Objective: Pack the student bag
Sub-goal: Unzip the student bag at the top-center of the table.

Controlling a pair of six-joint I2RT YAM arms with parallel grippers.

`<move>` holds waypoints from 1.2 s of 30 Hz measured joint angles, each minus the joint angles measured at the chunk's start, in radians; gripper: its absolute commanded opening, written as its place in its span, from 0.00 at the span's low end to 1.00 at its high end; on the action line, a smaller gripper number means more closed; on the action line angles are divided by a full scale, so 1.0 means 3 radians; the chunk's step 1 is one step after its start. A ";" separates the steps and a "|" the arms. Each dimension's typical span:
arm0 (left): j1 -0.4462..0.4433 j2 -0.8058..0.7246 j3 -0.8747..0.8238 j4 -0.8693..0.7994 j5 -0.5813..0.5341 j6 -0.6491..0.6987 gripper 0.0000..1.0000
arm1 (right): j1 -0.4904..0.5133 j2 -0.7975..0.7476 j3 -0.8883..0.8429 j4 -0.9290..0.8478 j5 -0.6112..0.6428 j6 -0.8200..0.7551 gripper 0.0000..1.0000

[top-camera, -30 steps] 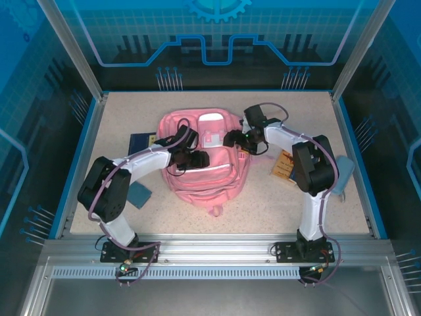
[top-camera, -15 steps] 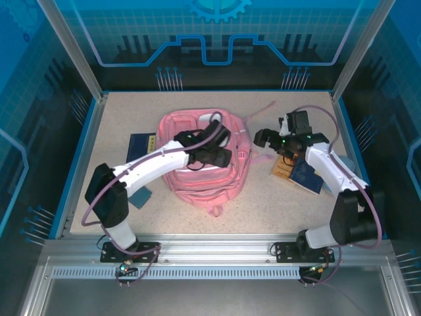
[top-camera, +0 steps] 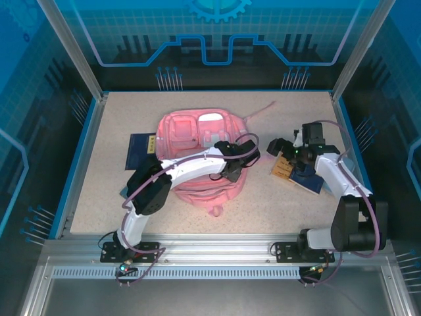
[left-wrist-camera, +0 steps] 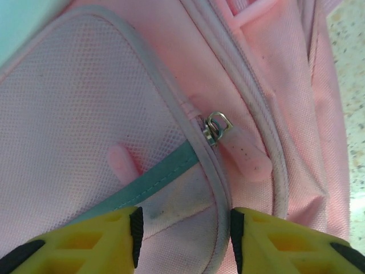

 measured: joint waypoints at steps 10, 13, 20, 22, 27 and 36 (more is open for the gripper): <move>-0.0005 0.0220 0.0249 -0.0215 -0.0092 0.0106 0.59 | -0.0074 0.0022 -0.0168 0.0106 -0.0169 0.0019 1.00; -0.0006 0.0221 0.0252 -0.0262 -0.0092 0.0128 0.60 | -0.0088 0.0028 -0.0173 0.0109 -0.0170 0.0020 1.00; -0.0006 0.0273 0.0295 -0.0323 -0.0151 0.0200 0.55 | -0.0090 0.0076 -0.0173 0.0111 -0.0197 0.0043 1.00; -0.0006 0.0310 0.0317 -0.0326 -0.0173 0.0211 0.52 | -0.0092 0.0076 -0.0175 0.0111 -0.0203 0.0043 1.00; -0.0028 0.0379 0.0354 -0.0343 -0.0203 0.0264 0.28 | -0.0092 0.0076 -0.0175 0.0111 -0.0230 0.0043 1.00; -0.0047 0.0046 0.0205 -0.0235 -0.0345 0.0497 0.07 | -0.0090 0.0076 -0.0175 0.0169 -0.0338 0.0008 0.97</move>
